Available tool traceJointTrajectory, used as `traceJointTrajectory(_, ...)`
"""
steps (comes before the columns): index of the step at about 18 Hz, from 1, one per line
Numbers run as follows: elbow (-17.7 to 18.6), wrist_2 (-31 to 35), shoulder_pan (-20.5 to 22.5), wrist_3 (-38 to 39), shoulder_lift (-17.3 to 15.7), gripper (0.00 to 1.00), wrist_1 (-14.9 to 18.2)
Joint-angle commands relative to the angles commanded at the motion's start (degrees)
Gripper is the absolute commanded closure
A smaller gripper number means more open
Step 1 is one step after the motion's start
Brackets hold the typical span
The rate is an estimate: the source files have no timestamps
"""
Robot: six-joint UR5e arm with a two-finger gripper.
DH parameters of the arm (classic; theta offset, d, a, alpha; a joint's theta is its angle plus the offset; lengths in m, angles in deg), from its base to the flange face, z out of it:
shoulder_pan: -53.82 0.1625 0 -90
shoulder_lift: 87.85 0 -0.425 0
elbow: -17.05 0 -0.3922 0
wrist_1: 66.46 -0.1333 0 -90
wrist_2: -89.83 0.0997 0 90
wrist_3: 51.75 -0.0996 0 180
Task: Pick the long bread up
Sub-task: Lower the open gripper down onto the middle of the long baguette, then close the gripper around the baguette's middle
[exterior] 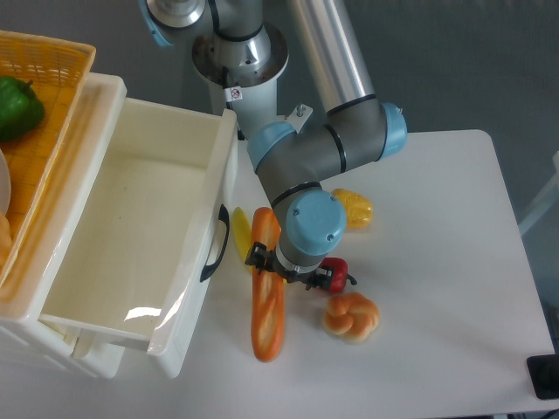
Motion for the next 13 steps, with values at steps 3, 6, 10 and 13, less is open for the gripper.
traceJointTrajectory(3, 0.0, -0.09, -0.18, 0.27, 0.0, 0.0, 0.08)
traceJointTrajectory(6, 0.0, -0.35, -0.18, 0.88, 0.26, 0.0, 0.0)
traceJointTrajectory(10, -0.09, -0.26, -0.61, 0.97, 0.97, 0.0, 0.0)
traceJointTrajectory(13, -0.26, -0.18, -0.62, 0.8, 1.23, 0.0, 0.0)
